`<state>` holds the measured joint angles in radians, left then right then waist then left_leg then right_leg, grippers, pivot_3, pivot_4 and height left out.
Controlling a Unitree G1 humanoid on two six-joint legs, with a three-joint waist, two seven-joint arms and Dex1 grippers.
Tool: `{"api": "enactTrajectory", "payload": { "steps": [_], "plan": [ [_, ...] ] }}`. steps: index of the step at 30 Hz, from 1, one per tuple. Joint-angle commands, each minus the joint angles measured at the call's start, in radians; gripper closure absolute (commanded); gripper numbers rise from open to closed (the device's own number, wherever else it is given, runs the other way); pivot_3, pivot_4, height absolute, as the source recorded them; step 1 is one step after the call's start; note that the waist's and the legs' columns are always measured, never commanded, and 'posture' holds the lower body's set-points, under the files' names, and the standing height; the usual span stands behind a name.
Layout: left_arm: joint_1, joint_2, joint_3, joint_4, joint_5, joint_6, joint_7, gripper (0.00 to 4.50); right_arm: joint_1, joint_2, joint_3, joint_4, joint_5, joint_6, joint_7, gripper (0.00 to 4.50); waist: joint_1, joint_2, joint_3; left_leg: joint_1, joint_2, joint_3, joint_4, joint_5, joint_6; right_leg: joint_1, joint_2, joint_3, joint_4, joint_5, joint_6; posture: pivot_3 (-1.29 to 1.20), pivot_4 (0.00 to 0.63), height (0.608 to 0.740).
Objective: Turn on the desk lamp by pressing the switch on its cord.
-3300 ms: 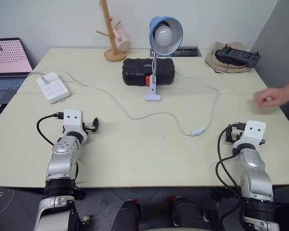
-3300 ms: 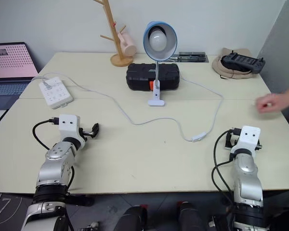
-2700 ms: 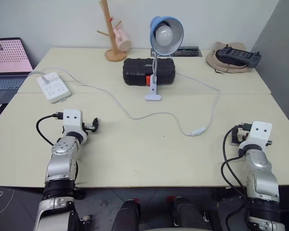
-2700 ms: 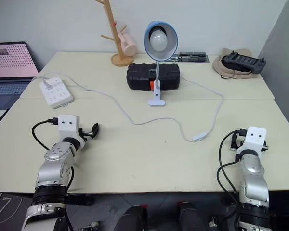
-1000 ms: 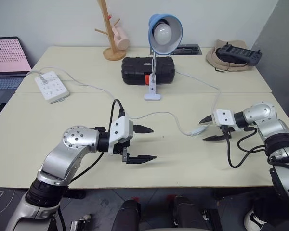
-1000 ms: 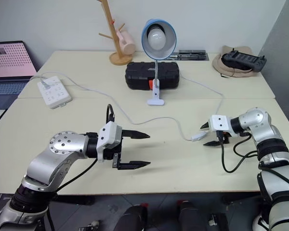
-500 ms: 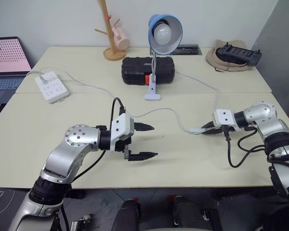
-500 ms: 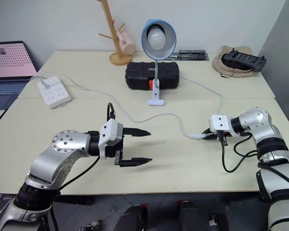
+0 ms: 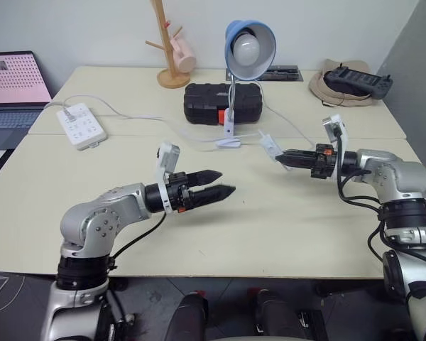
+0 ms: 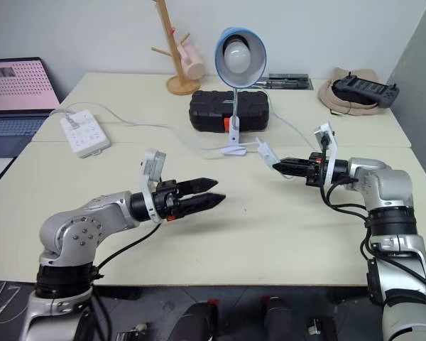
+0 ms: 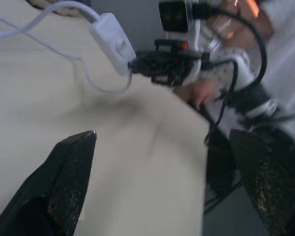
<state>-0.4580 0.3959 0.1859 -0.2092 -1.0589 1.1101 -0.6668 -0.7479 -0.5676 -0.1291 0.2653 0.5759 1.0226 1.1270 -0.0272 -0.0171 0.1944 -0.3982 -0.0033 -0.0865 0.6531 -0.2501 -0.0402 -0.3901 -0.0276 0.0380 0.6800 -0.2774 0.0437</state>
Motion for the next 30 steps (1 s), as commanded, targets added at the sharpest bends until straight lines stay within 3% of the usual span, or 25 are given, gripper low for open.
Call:
{"api": "enactTrajectory", "payload": {
  "steps": [1,5,13,26,30],
  "plan": [
    [-0.039,-0.086,0.085,0.010,-0.191,0.051,0.175,0.00,0.007,0.000,-0.106,-0.122,0.140,0.200,-0.087,4.15,0.000,0.000,0.000,0.000,-0.001,0.000,0.000,0.000,0.000,0.000,-0.001,0.000,0.000,0.000,0.000,0.00,0.150,0.740],
    [-0.049,-0.157,0.081,0.005,-0.276,0.046,0.284,0.00,0.008,0.001,-0.157,-0.186,0.240,0.336,-0.137,4.15,-0.001,0.000,0.000,0.000,-0.003,0.003,0.002,0.000,0.000,0.000,0.000,0.001,0.000,0.000,0.001,0.00,0.150,0.740],
    [-0.055,-0.227,0.008,0.010,-0.339,0.033,0.348,0.00,0.009,-0.002,-0.206,-0.275,0.399,0.504,-0.183,4.15,-0.002,0.000,0.000,0.000,-0.004,0.007,0.002,0.000,0.000,0.000,0.003,0.002,-0.001,0.000,0.001,0.00,0.150,0.740],
    [-0.076,-0.275,-0.018,0.044,-0.407,-0.012,0.397,0.00,0.023,0.021,-0.244,-0.337,0.511,0.564,-0.300,4.15,-0.002,0.000,0.000,0.000,-0.004,0.008,0.002,0.000,0.000,0.000,0.004,0.002,-0.001,0.000,0.001,0.00,0.150,0.740],
    [-0.075,-0.270,-0.027,0.052,-0.407,-0.020,0.389,0.72,0.020,0.019,-0.256,-0.335,0.534,0.572,-0.325,4.15,-0.002,0.000,0.000,0.000,-0.004,0.008,0.002,0.000,0.000,0.000,0.004,0.002,-0.002,0.000,0.001,0.00,0.150,0.740]
  ]
}}
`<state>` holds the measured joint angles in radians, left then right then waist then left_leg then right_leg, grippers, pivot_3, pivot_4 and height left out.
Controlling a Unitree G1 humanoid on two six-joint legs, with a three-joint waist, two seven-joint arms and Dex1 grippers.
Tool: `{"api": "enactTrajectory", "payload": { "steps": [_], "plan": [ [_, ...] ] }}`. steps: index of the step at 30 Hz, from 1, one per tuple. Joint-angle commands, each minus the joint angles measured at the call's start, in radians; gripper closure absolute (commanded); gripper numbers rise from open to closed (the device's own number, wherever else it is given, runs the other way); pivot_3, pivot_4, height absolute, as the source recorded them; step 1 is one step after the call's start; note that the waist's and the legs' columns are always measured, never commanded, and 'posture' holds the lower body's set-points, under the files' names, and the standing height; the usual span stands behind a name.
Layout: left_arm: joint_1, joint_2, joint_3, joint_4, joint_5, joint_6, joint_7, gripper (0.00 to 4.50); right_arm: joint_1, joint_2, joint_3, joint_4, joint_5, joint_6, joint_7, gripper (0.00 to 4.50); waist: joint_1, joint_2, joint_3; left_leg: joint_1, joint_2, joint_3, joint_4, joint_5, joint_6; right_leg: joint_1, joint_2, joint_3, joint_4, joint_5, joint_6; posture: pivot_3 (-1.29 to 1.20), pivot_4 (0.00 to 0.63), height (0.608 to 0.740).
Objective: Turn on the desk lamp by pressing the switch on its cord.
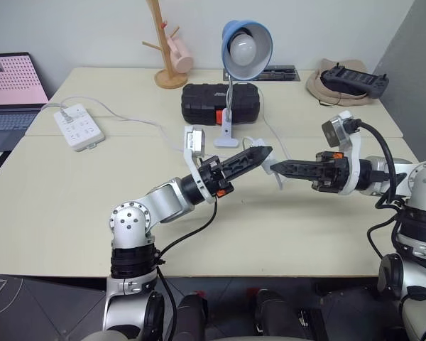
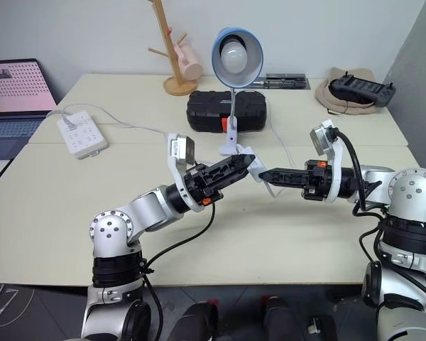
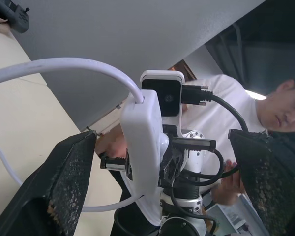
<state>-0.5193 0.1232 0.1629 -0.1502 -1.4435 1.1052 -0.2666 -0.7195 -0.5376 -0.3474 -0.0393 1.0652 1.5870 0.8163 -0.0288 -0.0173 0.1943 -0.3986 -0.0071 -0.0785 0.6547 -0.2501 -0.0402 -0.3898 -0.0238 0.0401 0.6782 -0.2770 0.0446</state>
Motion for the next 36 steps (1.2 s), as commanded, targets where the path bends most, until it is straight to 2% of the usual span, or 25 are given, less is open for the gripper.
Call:
{"api": "enactTrajectory", "payload": {
  "steps": [1,10,16,28,36],
  "plan": [
    [-0.014,0.005,-0.004,-0.006,-0.024,-0.016,-0.014,0.88,-0.007,-0.013,-0.038,-0.030,0.051,0.008,-0.019,4.15,0.000,0.000,0.000,0.000,0.000,0.000,0.000,0.000,0.000,0.000,0.000,0.000,0.000,0.000,0.000,0.00,0.150,0.740],
    [-0.005,0.016,-0.021,0.012,0.016,-0.032,-0.063,2.94,0.000,-0.019,-0.040,-0.030,0.080,0.005,-0.048,4.15,0.000,0.000,0.000,0.000,0.000,0.000,0.000,0.000,0.000,0.000,0.000,0.000,-0.001,0.000,0.000,0.00,0.150,0.740],
    [0.000,0.022,-0.022,0.020,0.015,-0.039,-0.078,3.90,0.002,-0.019,-0.038,-0.027,0.101,0.004,-0.065,4.15,0.000,0.000,0.000,0.000,0.000,0.000,0.000,0.000,0.000,0.000,0.000,0.000,-0.001,0.000,0.000,0.00,0.150,0.740],
    [-0.014,0.015,-0.008,0.022,-0.037,-0.044,-0.031,3.96,0.037,-0.033,-0.020,-0.045,0.135,-0.012,-0.072,4.15,0.000,0.000,0.000,-0.001,0.000,0.000,-0.001,0.000,0.000,0.000,0.000,0.000,-0.003,-0.001,0.001,0.00,0.150,0.740],
    [-0.018,-0.002,0.008,0.054,-0.164,-0.056,0.077,3.96,0.068,-0.060,0.013,-0.077,0.138,-0.052,-0.067,4.15,0.000,0.000,0.000,-0.001,0.001,0.000,-0.001,0.000,0.000,0.000,0.000,0.000,-0.003,-0.003,0.004,0.00,0.150,0.740]
  ]
}}
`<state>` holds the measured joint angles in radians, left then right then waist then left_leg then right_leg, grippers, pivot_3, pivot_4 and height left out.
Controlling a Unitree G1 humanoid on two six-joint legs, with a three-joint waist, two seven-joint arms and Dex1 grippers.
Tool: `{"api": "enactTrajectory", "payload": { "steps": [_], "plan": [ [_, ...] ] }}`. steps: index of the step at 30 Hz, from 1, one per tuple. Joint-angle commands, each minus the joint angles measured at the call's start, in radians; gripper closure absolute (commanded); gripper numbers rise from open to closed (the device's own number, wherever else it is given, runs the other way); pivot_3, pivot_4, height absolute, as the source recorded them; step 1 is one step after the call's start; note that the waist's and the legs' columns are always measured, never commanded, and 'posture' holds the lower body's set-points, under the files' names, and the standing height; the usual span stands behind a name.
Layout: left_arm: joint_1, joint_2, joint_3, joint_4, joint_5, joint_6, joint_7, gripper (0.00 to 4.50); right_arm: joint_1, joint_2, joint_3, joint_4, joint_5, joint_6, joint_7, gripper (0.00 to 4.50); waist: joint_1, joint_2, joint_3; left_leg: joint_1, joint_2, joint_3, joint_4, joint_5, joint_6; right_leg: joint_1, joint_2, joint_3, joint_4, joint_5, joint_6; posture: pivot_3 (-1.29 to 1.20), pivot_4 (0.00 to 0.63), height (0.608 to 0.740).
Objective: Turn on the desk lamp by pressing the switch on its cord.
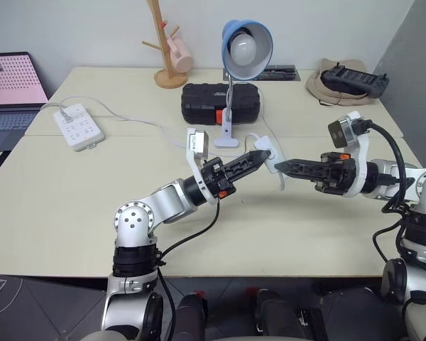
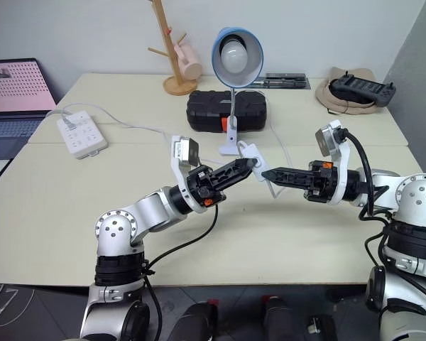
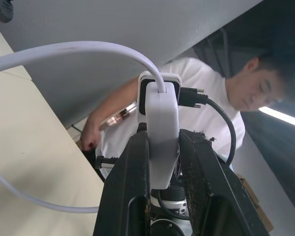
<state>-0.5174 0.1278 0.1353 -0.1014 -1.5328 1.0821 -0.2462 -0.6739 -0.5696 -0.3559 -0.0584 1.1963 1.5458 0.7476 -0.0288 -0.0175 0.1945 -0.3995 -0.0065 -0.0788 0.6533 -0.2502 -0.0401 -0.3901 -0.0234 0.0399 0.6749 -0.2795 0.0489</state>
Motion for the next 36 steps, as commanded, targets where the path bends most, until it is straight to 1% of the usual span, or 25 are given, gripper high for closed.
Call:
{"api": "enactTrajectory", "payload": {
  "steps": [1,3,10,14,16,17,19,21,27,30,32,34,36],
  "plan": [
    [-0.015,-0.015,0.040,0.018,-0.115,-0.039,0.089,3.96,0.027,-0.033,0.028,-0.063,0.003,-0.022,0.003,4.15,0.000,0.000,0.000,0.000,0.000,0.000,0.000,0.000,0.000,0.000,0.000,0.000,0.000,0.000,0.000,0.00,0.150,0.740],
    [-0.001,-0.017,0.040,0.027,-0.183,-0.040,0.128,3.96,0.033,-0.038,0.037,-0.070,0.000,-0.040,0.003,4.15,0.000,0.000,0.000,0.000,0.000,0.000,0.000,0.000,0.000,0.000,0.000,0.000,-0.001,0.000,0.000,0.00,0.150,0.740],
    [0.011,-0.001,0.008,0.006,-0.268,-0.047,0.203,3.96,0.041,-0.050,0.049,-0.073,0.019,-0.063,-0.003,4.15,0.000,0.000,0.000,0.000,0.000,0.000,-0.001,0.000,0.000,0.000,0.000,0.000,-0.001,0.000,0.000,0.00,0.150,0.740],
    [-0.003,0.008,-0.007,-0.003,-0.244,-0.060,0.245,3.96,0.043,-0.059,0.054,-0.073,0.024,-0.072,-0.004,4.15,0.001,0.000,0.000,0.000,0.000,0.000,-0.001,0.000,0.000,0.000,0.000,0.000,-0.001,0.000,0.000,0.00,0.150,0.740],
    [-0.006,-0.002,-0.006,-0.011,-0.271,-0.073,0.248,3.26,0.043,-0.064,0.056,-0.070,0.024,-0.077,-0.001,4.15,0.001,0.000,0.000,0.000,0.000,0.000,-0.001,0.000,0.000,0.000,0.000,0.000,-0.001,0.000,0.000,0.00,0.150,0.740],
    [-0.007,-0.005,-0.005,-0.016,-0.286,-0.078,0.250,3.08,0.043,-0.065,0.057,-0.069,0.025,-0.079,-0.002,4.15,0.001,0.000,0.000,0.000,0.000,0.000,-0.001,0.000,0.000,0.000,0.000,0.000,-0.002,0.000,0.000,0.00,0.150,0.740],
    [-0.006,-0.003,-0.009,-0.025,-0.305,-0.088,0.257,2.59,0.043,-0.068,0.061,-0.068,0.029,-0.083,-0.004,4.15,0.001,0.000,0.000,0.000,0.000,0.000,-0.002,0.000,0.000,0.000,0.000,0.000,-0.002,0.000,0.000,0.00,0.150,0.740],
    [-0.005,0.002,-0.017,-0.029,-0.316,-0.097,0.269,2.18,0.042,-0.070,0.062,-0.065,0.031,-0.085,-0.003,4.15,0.001,0.000,0.000,0.000,0.000,0.000,-0.003,0.000,0.000,0.000,0.000,0.000,-0.002,0.000,0.000,0.00,0.150,0.740],
    [0.003,0.032,-0.022,-0.038,-0.331,-0.112,0.294,1.14,0.040,-0.072,0.063,-0.055,0.026,-0.093,0.002,4.15,0.002,0.000,0.000,0.000,0.000,0.000,-0.004,0.000,0.000,0.000,0.000,0.000,-0.004,0.000,0.000,0.00,0.150,0.740],
    [0.028,0.097,-0.008,-0.059,-0.334,-0.098,0.288,0.52,0.028,-0.084,0.081,-0.043,-0.034,-0.149,0.009,4.15,0.001,0.000,0.000,0.000,0.000,0.000,-0.004,0.000,0.000,0.000,0.000,0.000,-0.004,0.000,0.000,0.00,0.150,0.740],
    [0.050,0.147,0.004,-0.068,-0.328,-0.088,0.281,0.14,0.005,-0.078,0.102,-0.015,-0.096,-0.211,-0.012,4.15,-0.001,0.000,0.000,0.000,0.000,0.000,-0.005,0.000,0.000,-0.001,0.000,0.000,-0.004,0.000,0.000,0.00,0.150,0.740],
    [0.072,0.219,0.011,-0.075,-0.279,-0.065,0.242,0.07,-0.019,-0.074,0.153,0.004,-0.185,-0.298,-0.017,4.15,-0.003,0.000,0.000,0.001,0.001,0.001,-0.006,0.000,0.000,-0.001,0.001,0.001,-0.005,0.000,0.000,0.00,0.150,0.740],
    [0.073,0.323,0.033,-0.075,-0.197,-0.045,0.168,0.07,-0.054,-0.065,0.255,0.030,-0.328,-0.433,-0.012,4.15,-0.004,0.000,0.000,0.001,0.001,0.001,-0.007,0.000,0.000,-0.002,0.001,0.001,-0.005,0.000,0.000,0.00,0.150,0.740]
  ]
}}
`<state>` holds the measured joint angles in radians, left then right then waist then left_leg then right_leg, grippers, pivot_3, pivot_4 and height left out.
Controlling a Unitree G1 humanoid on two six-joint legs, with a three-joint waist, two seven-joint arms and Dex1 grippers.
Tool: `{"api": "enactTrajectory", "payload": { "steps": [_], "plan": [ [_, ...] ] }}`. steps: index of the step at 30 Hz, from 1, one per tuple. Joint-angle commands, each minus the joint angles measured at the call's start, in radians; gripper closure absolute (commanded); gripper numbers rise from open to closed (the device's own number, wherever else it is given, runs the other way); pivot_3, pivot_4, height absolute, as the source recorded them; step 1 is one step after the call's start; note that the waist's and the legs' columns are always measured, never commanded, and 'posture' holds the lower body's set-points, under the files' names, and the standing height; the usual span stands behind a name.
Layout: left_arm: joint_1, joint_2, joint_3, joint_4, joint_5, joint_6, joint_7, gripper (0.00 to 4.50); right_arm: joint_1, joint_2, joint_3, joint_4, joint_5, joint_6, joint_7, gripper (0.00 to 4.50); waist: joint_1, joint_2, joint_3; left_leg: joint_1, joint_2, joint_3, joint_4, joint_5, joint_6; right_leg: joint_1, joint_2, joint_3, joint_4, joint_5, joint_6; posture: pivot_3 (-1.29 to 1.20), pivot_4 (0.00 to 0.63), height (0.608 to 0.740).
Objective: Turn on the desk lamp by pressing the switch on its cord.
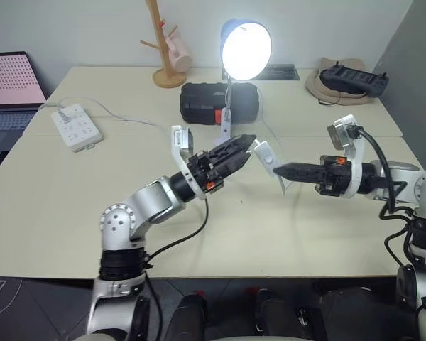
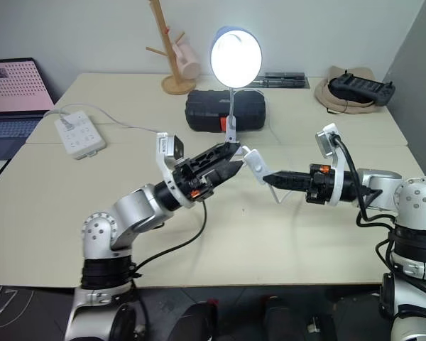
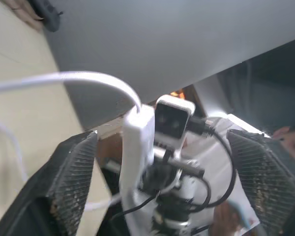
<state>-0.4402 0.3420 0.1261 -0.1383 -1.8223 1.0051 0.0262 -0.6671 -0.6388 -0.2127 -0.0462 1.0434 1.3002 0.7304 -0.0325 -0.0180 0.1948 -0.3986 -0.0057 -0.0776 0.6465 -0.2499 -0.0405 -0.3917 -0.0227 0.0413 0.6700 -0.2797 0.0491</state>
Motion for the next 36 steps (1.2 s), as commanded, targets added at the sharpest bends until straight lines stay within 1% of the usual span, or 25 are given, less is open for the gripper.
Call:
{"api": "enactTrajectory", "payload": {
  "steps": [1,2,4,5,6,7,9,11,13,15,16,18,19,20,23,24,25,26,27,28,32,33,34,36],
  "plan": [
    [-0.010,0.167,0.042,-0.048,0.160,0.038,-0.163,0.07,-0.079,0.010,0.155,0.034,-0.227,-0.236,0.015,4.15,0.000,0.000,0.000,0.000,0.000,0.000,0.000,0.000,0.000,-0.001,0.000,0.000,0.000,0.000,0.000,0.00,0.150,0.740],
    [-0.019,0.220,0.041,-0.057,0.217,0.041,-0.221,0.07,-0.095,0.010,0.208,0.049,-0.289,-0.290,0.027,4.15,-0.002,-0.001,0.001,-0.001,0.000,0.000,0.000,0.001,-0.001,-0.002,0.000,0.000,0.000,0.000,0.000,0.00,0.150,0.740],
    [-0.032,0.290,0.029,-0.070,0.305,0.034,-0.316,0.07,-0.115,0.006,0.289,0.078,-0.389,-0.379,0.052,4.15,0.000,-0.001,0.001,-0.002,0.000,0.000,-0.002,0.002,-0.003,-0.005,0.002,0.001,0.001,0.000,0.000,0.00,0.150,0.740],
    [-0.039,0.362,0.001,-0.081,0.411,-0.001,-0.410,0.07,-0.134,0.006,0.368,0.108,-0.478,-0.460,0.076,4.15,0.000,-0.001,0.001,-0.002,0.000,0.000,-0.002,0.002,-0.003,-0.005,0.002,0.001,0.001,0.000,-0.001,0.00,0.150,0.740],
    [-0.050,0.450,-0.035,-0.087,0.538,-0.058,-0.524,0.07,-0.172,0.028,0.460,0.177,-0.592,-0.558,0.070,4.15,0.000,-0.002,0.002,-0.003,0.000,0.000,-0.002,0.002,-0.003,-0.005,0.001,0.001,0.001,0.000,-0.001,0.00,0.150,0.740],
    [-0.055,0.509,-0.059,-0.091,0.633,-0.101,-0.610,0.07,-0.198,0.046,0.523,0.230,-0.675,-0.630,0.068,4.15,-0.001,-0.005,0.003,-0.003,0.000,0.001,-0.002,0.002,-0.004,-0.007,0.001,0.001,0.001,0.000,-0.001,0.00,0.150,0.740],
    [-0.062,0.623,-0.152,-0.093,0.862,-0.243,-0.769,0.07,-0.250,0.097,0.649,0.356,-0.828,-0.790,0.087,4.15,-0.002,-0.005,0.004,-0.005,0.000,0.002,-0.004,0.003,-0.005,-0.011,0.002,0.002,0.001,0.001,-0.003,0.00,0.150,0.740],
    [-0.064,0.657,-0.183,-0.073,0.967,-0.314,-0.849,0.07,-0.272,0.130,0.716,0.444,-0.920,-0.898,0.120,4.15,-0.003,-0.005,0.004,-0.005,0.000,0.004,-0.006,0.004,-0.008,-0.013,0.002,0.003,0.001,0.002,-0.006,0.00,0.150,0.740],
    [-0.064,0.655,-0.173,-0.051,1.001,-0.333,-0.890,0.07,-0.284,0.160,0.738,0.519,-0.973,-0.968,0.136,4.15,0.002,-0.005,0.005,-0.005,0.001,0.004,-0.008,0.005,-0.008,-0.013,0.001,0.003,0.001,0.002,-0.007,0.00,0.150,0.740],
    [-0.062,0.651,-0.159,-0.039,1.031,-0.340,-0.922,0.07,-0.297,0.186,0.766,0.603,-1.038,-1.050,0.149,4.15,0.001,-0.005,0.004,-0.009,0.002,0.002,-0.008,0.006,-0.010,-0.016,0.000,0.001,0.000,0.002,-0.007,0.00,0.150,0.740],
    [-0.058,0.648,-0.152,-0.038,1.040,-0.339,-0.932,0.07,-0.301,0.194,0.770,0.630,-1.060,-1.078,0.152,4.15,0.000,-0.006,0.004,-0.009,0.002,0.003,-0.007,0.006,-0.011,-0.016,0.000,0.001,0.000,0.002,-0.007,0.00,0.150,0.740],
    [-0.056,0.645,-0.146,-0.042,1.058,-0.338,-0.952,0.00,-0.310,0.206,0.751,0.656,-1.072,-1.099,0.170,3.45,0.000,-0.006,0.004,-0.010,0.003,0.002,-0.008,0.006,-0.012,-0.016,0.000,0.001,-0.003,0.002,-0.008,0.00,0.150,0.740],
    [-0.057,0.644,-0.141,-0.045,1.059,-0.330,-0.961,0.00,-0.311,0.208,0.738,0.653,-1.068,-1.099,0.192,3.38,0.000,-0.006,0.004,-0.010,0.003,0.001,-0.010,0.006,-0.012,-0.015,0.000,0.001,-0.005,0.002,-0.008,0.00,0.150,0.740],
    [-0.059,0.642,-0.137,-0.048,1.064,-0.326,-0.970,0.00,-0.310,0.207,0.727,0.645,-1.068,-1.100,0.211,3.02,0.000,-0.006,0.004,-0.010,0.002,0.001,-0.011,0.006,-0.012,-0.015,-0.001,0.001,-0.006,0.002,-0.008,0.00,0.150,0.740],
    [-0.069,0.630,-0.129,-0.041,1.074,-0.317,-0.980,0.00,-0.296,0.194,0.699,0.603,-1.075,-1.090,0.239,2.37,0.000,-0.006,0.004,-0.011,0.003,0.000,-0.013,0.006,-0.012,-0.016,-0.002,0.000,-0.007,0.002,-0.008,0.00,0.150,0.740],
    [-0.075,0.625,-0.138,-0.029,1.091,-0.324,-0.984,0.00,-0.284,0.183,0.685,0.568,-1.064,-1.070,0.256,2.23,0.000,-0.006,0.004,-0.011,0.003,0.000,-0.014,0.006,-0.013,-0.016,-0.002,0.000,-0.007,0.002,-0.008,0.00,0.150,0.740],
    [-0.081,0.621,-0.145,-0.018,1.106,-0.329,-0.991,0.00,-0.270,0.170,0.673,0.529,-1.052,-1.045,0.278,2.00,0.000,-0.006,0.004,-0.011,0.002,0.000,-0.015,0.006,-0.013,-0.016,-0.003,0.000,-0.008,0.002,-0.008,0.00,0.150,0.740],
    [-0.087,0.616,-0.150,-0.007,1.117,-0.330,-1.001,0.00,-0.255,0.156,0.660,0.487,-1.042,-1.021,0.297,1.68,0.001,-0.006,0.004,-0.011,0.002,0.000,-0.016,0.006,-0.012,-0.016,-0.004,0.000,-0.008,0.002,-0.008,0.00,0.150,0.740],
    [-0.094,0.611,-0.153,0.004,1.126,-0.329,-1.011,0.00,-0.240,0.141,0.647,0.443,-1.030,-0.992,0.311,1.55,0.002,-0.006,0.004,-0.011,0.002,0.000,-0.016,0.005,-0.012,-0.016,-0.004,0.000,-0.008,0.002,-0.008,0.00,0.150,0.740],
    [-0.102,0.608,-0.153,0.016,1.136,-0.328,-1.021,0.00,-0.223,0.125,0.632,0.394,-1.023,-0.963,0.322,1.19,0.002,-0.006,0.004,-0.011,0.002,0.000,-0.016,0.005,-0.012,-0.016,-0.004,-0.001,-0.008,0.002,-0.008,0.00,0.150,0.740],
    [-0.137,0.610,-0.150,0.070,1.176,-0.329,-1.067,0.00,-0.121,0.033,0.548,0.139,-0.950,-0.801,0.367,0.18,0.002,-0.006,0.004,-0.014,0.001,0.000,-0.015,0.005,-0.011,-0.018,-0.005,-0.002,-0.007,0.002,-0.007,0.00,0.150,0.740],
    [-0.146,0.611,-0.147,0.085,1.184,-0.329,-1.080,0.00,-0.100,0.016,0.531,0.086,-0.934,-0.765,0.372,0.01,0.003,-0.006,0.004,-0.014,0.001,0.000,-0.015,0.005,-0.011,-0.018,-0.005,-0.002,-0.007,0.002,-0.007,0.00,0.150,0.740],
    [-0.162,0.613,-0.153,0.104,1.199,-0.336,-1.096,0.00,-0.046,-0.022,0.478,-0.010,-0.897,-0.709,0.365,0.01,0.003,-0.006,0.004,-0.015,0.001,-0.001,-0.015,0.004,-0.010,-0.018,-0.005,-0.003,-0.007,0.002,-0.007,0.00,0.150,0.740],
    [-0.206,0.616,-0.168,0.143,1.228,-0.345,-1.129,0.00,0.088,-0.086,0.330,-0.211,-0.829,-0.578,0.321,0.01,0.009,-0.006,0.004,-0.016,0.000,-0.002,-0.015,0.004,-0.010,-0.018,-0.005,-0.004,-0.007,0.002,-0.007,0.00,0.150,0.740]
  ]
}}
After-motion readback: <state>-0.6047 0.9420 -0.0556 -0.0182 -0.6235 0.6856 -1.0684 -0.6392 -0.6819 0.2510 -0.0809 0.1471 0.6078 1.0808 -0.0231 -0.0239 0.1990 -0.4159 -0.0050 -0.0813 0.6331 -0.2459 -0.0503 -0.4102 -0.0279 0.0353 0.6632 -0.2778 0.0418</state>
